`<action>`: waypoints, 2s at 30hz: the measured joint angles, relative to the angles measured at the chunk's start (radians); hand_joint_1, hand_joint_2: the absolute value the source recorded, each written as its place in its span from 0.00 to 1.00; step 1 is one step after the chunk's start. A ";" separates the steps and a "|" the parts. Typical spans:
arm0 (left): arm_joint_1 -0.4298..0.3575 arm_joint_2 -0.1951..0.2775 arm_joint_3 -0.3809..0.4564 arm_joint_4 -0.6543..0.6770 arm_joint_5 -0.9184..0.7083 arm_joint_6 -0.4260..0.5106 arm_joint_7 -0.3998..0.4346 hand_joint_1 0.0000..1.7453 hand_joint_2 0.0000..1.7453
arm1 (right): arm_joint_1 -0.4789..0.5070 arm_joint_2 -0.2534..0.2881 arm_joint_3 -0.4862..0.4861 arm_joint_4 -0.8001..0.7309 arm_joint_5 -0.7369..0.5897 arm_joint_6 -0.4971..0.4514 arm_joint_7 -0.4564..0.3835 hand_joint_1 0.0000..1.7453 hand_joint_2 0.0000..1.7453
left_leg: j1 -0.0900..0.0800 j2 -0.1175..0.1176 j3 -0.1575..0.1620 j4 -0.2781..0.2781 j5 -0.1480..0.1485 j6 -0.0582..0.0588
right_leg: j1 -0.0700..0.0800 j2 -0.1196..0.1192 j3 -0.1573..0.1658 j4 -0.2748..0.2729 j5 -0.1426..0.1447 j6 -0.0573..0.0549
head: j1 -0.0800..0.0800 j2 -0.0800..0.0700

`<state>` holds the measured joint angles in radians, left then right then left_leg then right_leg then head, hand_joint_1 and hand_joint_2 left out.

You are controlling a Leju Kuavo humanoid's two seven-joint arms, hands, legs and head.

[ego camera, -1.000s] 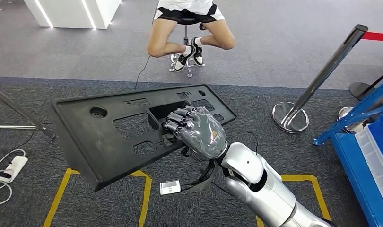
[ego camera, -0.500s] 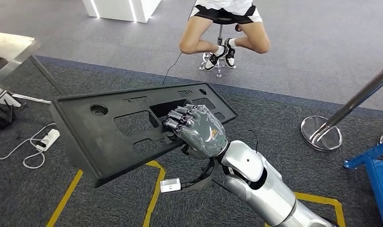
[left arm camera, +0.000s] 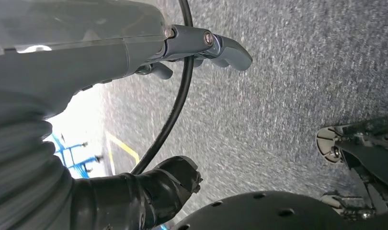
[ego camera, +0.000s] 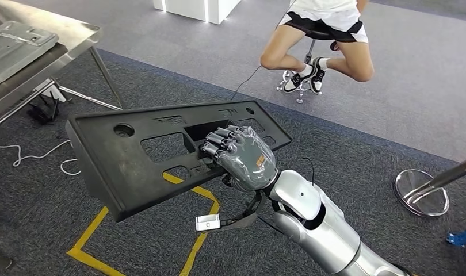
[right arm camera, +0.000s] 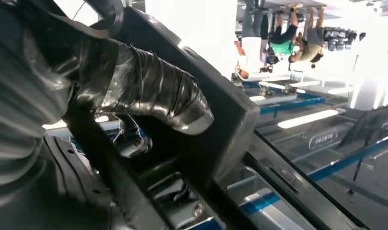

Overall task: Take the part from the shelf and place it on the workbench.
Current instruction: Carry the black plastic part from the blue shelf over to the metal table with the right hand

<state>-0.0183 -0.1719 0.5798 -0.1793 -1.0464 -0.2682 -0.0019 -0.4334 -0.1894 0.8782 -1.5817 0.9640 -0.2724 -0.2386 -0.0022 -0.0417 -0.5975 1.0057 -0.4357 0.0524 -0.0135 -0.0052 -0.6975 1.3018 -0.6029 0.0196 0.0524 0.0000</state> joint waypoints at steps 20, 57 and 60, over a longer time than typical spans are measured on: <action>0.009 -0.002 0.000 0.000 0.000 0.000 -0.011 0.00 1.00 | -0.116 -0.040 -0.164 0.043 0.023 0.070 0.110 1.00 1.00 | 0.001 0.092 -0.040 0.050 0.002 -0.041 | -0.005 -0.068 0.161 -0.265 0.080 -0.020 | -0.005 0.000; 0.013 0.000 0.005 0.002 -0.001 0.019 -0.023 0.00 1.00 | -0.188 -0.041 -0.198 0.135 0.057 0.098 0.126 1.00 1.00 | 0.003 0.035 -0.029 0.019 0.014 -0.001 | -0.016 -0.021 0.140 -0.120 0.050 0.023 | -0.007 0.000; 0.009 0.000 0.005 0.002 -0.001 0.018 -0.023 0.00 1.00 | -0.185 -0.041 -0.198 0.139 0.057 0.099 0.126 1.00 1.00 | 0.000 0.001 0.000 0.018 -0.012 0.006 | -0.012 -0.004 0.019 0.003 -0.035 0.021 | -0.007 0.000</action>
<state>-0.0097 -0.1722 0.5844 -0.1770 -1.0472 -0.2498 -0.0247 -0.6186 -0.2300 0.6806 -1.4423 1.0213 -0.1738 -0.1122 -0.0020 -0.0408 -0.5974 1.0238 -0.4476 0.0580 -0.0255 -0.0092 -0.6785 1.3049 -0.6375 0.0402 0.0459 0.0000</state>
